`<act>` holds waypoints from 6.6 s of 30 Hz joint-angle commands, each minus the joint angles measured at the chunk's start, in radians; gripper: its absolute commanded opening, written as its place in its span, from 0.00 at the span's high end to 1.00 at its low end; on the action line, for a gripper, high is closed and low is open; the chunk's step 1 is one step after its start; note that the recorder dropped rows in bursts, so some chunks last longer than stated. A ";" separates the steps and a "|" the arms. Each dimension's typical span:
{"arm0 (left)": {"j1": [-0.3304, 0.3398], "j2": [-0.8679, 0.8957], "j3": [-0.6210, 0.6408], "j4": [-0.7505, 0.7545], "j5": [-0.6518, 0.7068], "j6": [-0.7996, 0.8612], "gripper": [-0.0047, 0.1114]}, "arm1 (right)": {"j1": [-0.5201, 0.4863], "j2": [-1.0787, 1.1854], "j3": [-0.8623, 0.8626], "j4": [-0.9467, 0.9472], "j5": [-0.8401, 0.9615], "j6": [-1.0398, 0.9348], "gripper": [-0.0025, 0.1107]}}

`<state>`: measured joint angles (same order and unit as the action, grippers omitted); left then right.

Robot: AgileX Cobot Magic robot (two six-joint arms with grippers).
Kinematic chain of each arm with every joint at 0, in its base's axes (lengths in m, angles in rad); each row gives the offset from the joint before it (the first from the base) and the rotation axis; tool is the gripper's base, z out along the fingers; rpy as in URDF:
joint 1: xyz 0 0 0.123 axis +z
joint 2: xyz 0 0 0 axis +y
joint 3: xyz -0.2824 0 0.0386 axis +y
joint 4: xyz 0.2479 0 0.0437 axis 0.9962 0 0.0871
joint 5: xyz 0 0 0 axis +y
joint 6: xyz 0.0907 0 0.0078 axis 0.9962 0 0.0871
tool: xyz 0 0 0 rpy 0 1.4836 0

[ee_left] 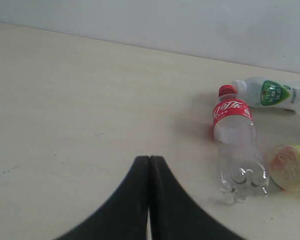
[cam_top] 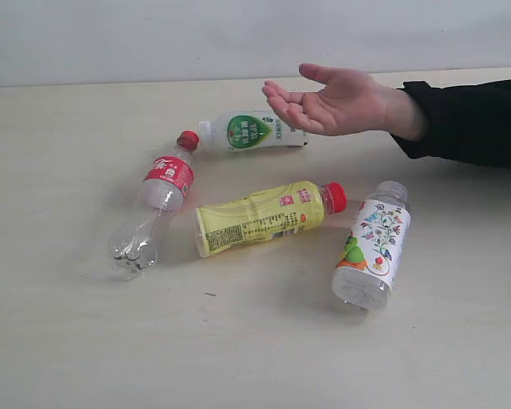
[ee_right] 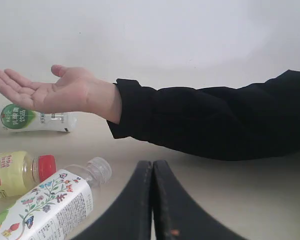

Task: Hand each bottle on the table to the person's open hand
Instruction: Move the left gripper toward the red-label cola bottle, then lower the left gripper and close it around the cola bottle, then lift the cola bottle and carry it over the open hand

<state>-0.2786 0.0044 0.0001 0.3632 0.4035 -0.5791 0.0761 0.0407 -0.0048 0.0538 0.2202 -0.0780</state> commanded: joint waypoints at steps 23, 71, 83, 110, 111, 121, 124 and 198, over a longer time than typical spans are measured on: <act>0.001 -0.004 0.000 0.334 -0.976 -0.049 0.96 | -0.006 -0.007 0.005 -0.005 -0.004 0.000 0.98; -0.002 1.658 -1.096 -0.684 0.270 0.764 0.61 | -0.006 -0.007 0.005 -0.005 -0.014 0.000 0.98; -0.037 1.744 -1.096 -0.833 0.190 0.946 0.07 | -0.006 -0.007 0.005 -0.003 -0.014 0.000 0.98; -0.141 1.915 -1.099 -0.653 0.080 0.840 0.07 | -0.006 -0.007 0.005 -0.006 -0.014 0.000 0.98; -0.141 1.922 -1.099 -0.653 0.074 0.840 0.07 | -0.006 -0.007 0.005 -0.006 -0.014 0.000 0.98; -0.141 1.937 -1.099 -0.653 0.092 0.840 0.19 | -0.006 -0.007 0.005 0.000 -0.006 0.000 0.98; -0.141 1.937 -1.099 -0.653 0.095 0.840 0.47 | -0.006 -0.007 0.005 0.000 -0.006 0.000 0.98; -0.380 2.147 -1.713 -1.094 0.134 0.259 0.96 | -0.006 -0.007 0.005 -0.003 -0.020 0.000 0.98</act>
<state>-0.6738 2.1298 -1.7052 -0.6749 0.5777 -0.2818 0.0761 0.0407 -0.0048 0.0538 0.2142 -0.0780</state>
